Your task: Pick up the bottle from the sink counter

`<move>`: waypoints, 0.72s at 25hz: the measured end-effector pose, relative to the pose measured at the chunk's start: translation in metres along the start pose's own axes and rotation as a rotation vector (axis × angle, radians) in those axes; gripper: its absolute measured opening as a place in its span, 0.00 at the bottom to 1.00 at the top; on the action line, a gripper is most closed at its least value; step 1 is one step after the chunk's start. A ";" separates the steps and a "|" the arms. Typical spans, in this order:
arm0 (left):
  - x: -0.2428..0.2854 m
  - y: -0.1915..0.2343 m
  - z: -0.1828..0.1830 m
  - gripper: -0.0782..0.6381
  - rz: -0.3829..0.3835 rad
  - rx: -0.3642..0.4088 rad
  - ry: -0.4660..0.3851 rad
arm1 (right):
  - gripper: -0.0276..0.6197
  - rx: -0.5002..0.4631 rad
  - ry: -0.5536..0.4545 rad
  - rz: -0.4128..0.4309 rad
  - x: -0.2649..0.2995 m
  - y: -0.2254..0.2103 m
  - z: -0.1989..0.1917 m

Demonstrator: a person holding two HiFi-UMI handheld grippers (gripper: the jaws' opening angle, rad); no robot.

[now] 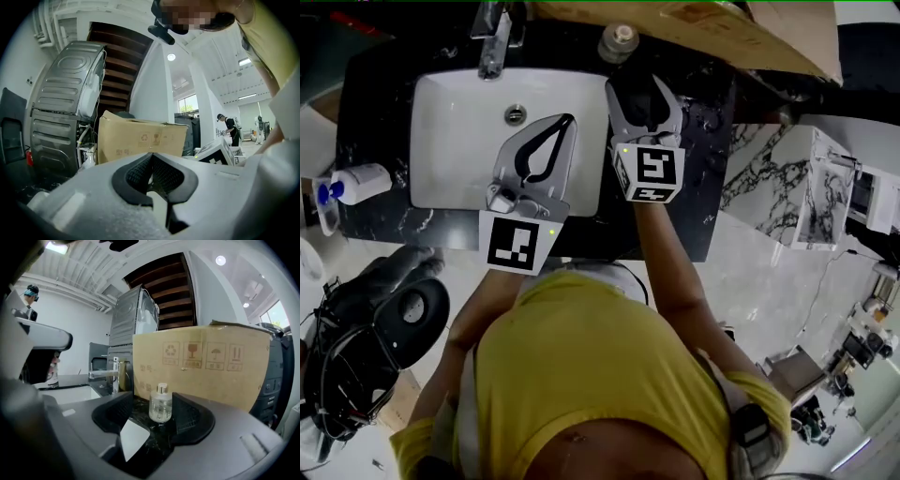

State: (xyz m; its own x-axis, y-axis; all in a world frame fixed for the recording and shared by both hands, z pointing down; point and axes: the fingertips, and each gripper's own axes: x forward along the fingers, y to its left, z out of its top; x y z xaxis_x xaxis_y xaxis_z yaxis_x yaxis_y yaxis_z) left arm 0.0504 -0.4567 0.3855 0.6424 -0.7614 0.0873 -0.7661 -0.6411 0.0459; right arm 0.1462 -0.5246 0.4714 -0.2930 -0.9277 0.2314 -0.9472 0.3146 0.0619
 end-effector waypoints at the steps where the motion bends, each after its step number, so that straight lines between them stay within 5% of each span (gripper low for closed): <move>1: 0.003 0.001 -0.004 0.11 0.003 0.002 0.010 | 0.43 -0.001 0.008 0.004 0.008 -0.004 -0.003; 18: 0.015 0.003 -0.046 0.11 0.016 -0.022 0.111 | 0.52 0.040 0.094 -0.014 0.087 -0.030 -0.029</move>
State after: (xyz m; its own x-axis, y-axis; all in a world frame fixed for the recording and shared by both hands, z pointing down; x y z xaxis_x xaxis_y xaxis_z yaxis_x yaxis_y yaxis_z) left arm 0.0573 -0.4657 0.4331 0.6248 -0.7553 0.1978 -0.7772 -0.6258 0.0652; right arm 0.1531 -0.6090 0.5183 -0.2677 -0.9086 0.3207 -0.9562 0.2913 0.0272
